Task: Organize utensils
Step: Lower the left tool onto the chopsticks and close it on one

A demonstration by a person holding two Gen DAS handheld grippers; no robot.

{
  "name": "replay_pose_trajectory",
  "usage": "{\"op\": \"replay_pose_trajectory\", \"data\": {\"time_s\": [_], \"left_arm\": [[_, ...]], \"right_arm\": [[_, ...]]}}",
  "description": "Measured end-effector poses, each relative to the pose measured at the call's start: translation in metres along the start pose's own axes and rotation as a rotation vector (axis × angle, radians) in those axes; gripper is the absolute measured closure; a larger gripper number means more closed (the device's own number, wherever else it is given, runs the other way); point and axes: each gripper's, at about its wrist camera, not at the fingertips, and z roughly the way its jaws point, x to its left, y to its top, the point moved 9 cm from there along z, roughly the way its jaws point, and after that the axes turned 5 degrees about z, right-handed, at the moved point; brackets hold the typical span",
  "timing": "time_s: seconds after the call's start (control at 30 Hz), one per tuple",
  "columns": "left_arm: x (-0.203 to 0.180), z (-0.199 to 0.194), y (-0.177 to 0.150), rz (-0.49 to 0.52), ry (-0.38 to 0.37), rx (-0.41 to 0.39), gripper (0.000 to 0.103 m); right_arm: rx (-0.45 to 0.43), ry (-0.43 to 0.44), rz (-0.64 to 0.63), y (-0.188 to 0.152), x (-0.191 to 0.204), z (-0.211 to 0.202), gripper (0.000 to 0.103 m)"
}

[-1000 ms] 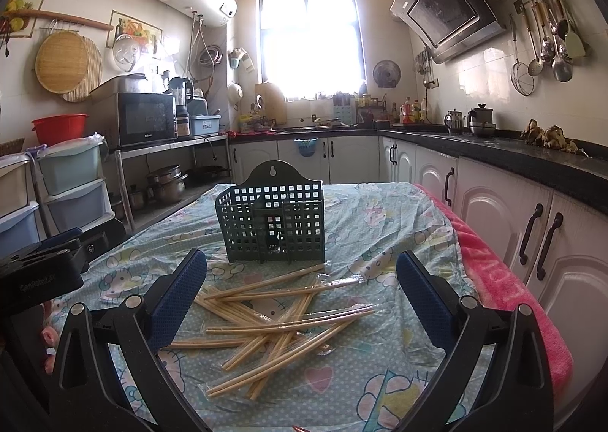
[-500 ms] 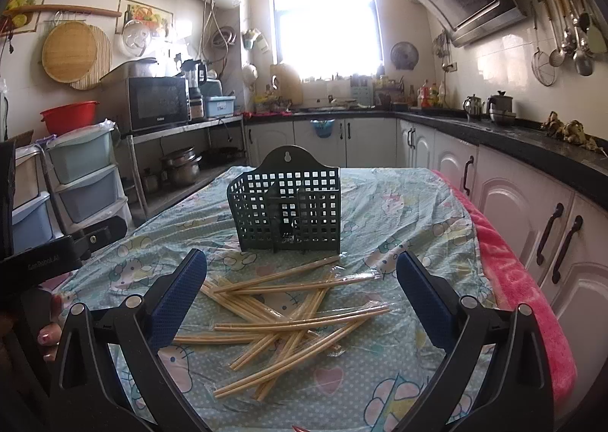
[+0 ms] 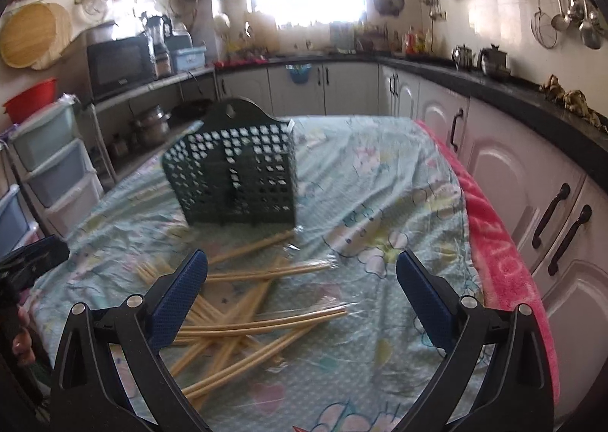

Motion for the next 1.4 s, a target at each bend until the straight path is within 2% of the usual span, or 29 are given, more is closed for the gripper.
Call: {"op": "replay_pose_trajectory", "data": {"time_s": [0.13,0.2,0.27,0.4,0.47,0.6,0.73,1.0,1.2,1.33,1.4], "left_arm": [[-0.007,0.02,-0.011,-0.02,-0.062,0.06,0.022],[-0.008,0.029,-0.014,-0.02,-0.07,0.082,0.033],[-0.008,0.036,-0.018,-0.024,-0.085,0.102,0.037],[-0.007,0.049,-0.024,-0.044,-0.112,0.141,0.042],[-0.005,0.054,-0.025,-0.065,-0.126,0.15,0.043],[-0.002,0.061,-0.026,-0.098,-0.144,0.166,0.051],[-0.003,0.072,-0.03,-0.091,-0.149,0.191,0.052],[-0.001,0.088,-0.038,-0.112,-0.168,0.236,0.066],[0.0,0.092,-0.036,-0.123,-0.176,0.229,0.083],[-0.001,0.093,-0.036,-0.124,-0.181,0.231,0.092],[-0.001,0.092,-0.036,-0.119,-0.182,0.227,0.094]], "right_arm": [[0.088,-0.016,0.001,-0.007,-0.011,0.026,0.019],[0.13,-0.018,0.018,-0.011,-0.017,0.04,0.023],[0.161,-0.015,0.033,-0.013,-0.022,0.053,0.03],[0.214,-0.003,0.067,-0.015,-0.029,0.073,0.04],[0.239,0.0,0.083,-0.017,-0.033,0.082,0.05],[0.285,0.028,0.114,-0.019,-0.037,0.095,0.062],[0.306,0.05,0.135,-0.019,-0.038,0.102,0.064],[0.355,0.103,0.182,-0.024,-0.04,0.116,0.064],[0.367,0.131,0.211,-0.026,-0.042,0.119,0.08],[0.35,0.134,0.204,-0.024,-0.043,0.115,0.097],[0.336,0.134,0.195,-0.022,-0.043,0.112,0.099]]}}
